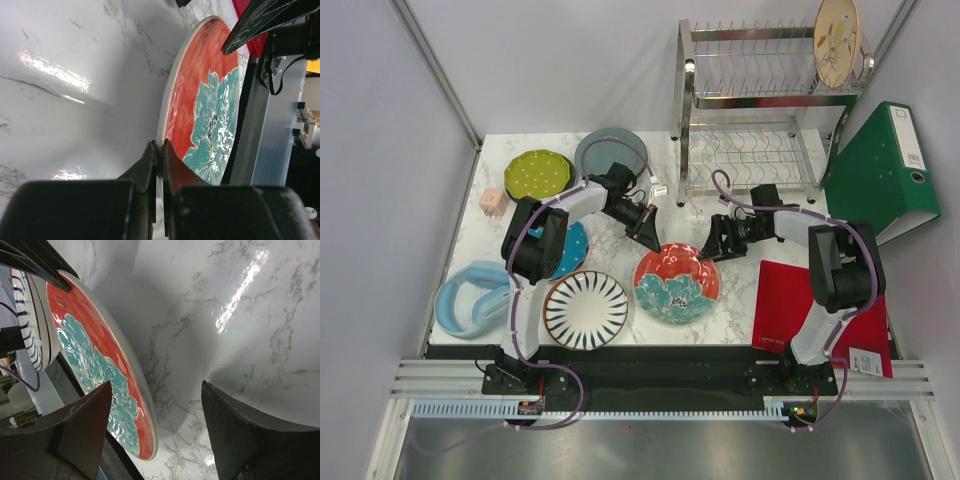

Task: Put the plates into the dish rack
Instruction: Pick up the plate at the center of the board.

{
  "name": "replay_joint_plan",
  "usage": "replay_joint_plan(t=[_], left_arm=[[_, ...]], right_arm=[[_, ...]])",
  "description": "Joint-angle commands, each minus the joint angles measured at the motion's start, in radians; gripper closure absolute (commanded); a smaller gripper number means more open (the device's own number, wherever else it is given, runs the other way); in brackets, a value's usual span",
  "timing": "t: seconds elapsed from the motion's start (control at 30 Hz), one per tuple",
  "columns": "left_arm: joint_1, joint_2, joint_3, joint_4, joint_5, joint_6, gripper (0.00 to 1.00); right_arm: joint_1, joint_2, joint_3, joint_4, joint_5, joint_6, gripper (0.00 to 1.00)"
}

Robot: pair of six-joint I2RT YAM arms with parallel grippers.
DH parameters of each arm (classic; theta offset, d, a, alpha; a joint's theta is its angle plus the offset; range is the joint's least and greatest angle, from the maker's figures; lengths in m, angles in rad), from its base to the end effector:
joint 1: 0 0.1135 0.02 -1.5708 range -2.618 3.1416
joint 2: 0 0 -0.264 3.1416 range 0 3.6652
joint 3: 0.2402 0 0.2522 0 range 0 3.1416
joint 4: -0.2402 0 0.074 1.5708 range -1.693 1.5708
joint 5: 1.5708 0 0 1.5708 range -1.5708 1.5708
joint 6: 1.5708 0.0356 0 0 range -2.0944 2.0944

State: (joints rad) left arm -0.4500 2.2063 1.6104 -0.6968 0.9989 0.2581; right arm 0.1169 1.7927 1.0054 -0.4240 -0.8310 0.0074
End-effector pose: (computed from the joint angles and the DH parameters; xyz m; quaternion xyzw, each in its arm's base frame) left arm 0.3820 -0.2178 0.1484 0.3637 0.7924 -0.4838 0.0757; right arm 0.3227 0.0644 0.1481 -0.1213 0.8949 0.4065 0.1386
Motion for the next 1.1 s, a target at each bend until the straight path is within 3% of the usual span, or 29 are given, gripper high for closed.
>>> replay_joint_plan(t=[0.0, 0.13, 0.57, 0.67, 0.7, 0.77, 0.8, 0.9, 1.07], left_arm=[[0.011, -0.051, 0.072, 0.020, 0.082, 0.073, 0.98], [0.011, -0.048, 0.071, 0.059, 0.092, 0.052, 0.98], [0.011, -0.040, 0.091, 0.178, 0.098, -0.039, 0.98], [0.011, -0.040, 0.092, 0.183, 0.092, -0.043, 0.98], [0.011, -0.042, 0.091, 0.183, 0.090, -0.042, 0.98], [0.011, -0.046, 0.085, 0.198, 0.066, -0.055, 0.97], [0.013, -0.051, 0.082, 0.207, 0.049, -0.066, 0.83], [0.022, -0.106, 0.045, 0.285, -0.025, -0.114, 0.60], [0.068, -0.267, -0.049, 0.368, -0.161, -0.132, 0.45]], right_arm=[[0.010, 0.053, 0.068, -0.016, -0.098, -0.060, 0.22], [0.020, 0.085, 0.096, -0.058, -0.163, -0.121, 0.25], [0.052, 0.093, 0.108, -0.087, -0.135, -0.150, 0.44], [0.052, 0.094, 0.113, -0.088, -0.132, -0.153, 0.64], [0.052, 0.089, 0.119, -0.090, -0.128, -0.153, 0.76], [0.052, 0.080, 0.122, -0.094, -0.123, -0.153, 0.91], [0.053, 0.070, 0.128, -0.098, -0.120, -0.152, 0.96], [0.052, 0.031, 0.143, -0.119, -0.097, -0.159, 1.00], [0.052, -0.053, 0.208, -0.235, -0.073, -0.214, 1.00]])
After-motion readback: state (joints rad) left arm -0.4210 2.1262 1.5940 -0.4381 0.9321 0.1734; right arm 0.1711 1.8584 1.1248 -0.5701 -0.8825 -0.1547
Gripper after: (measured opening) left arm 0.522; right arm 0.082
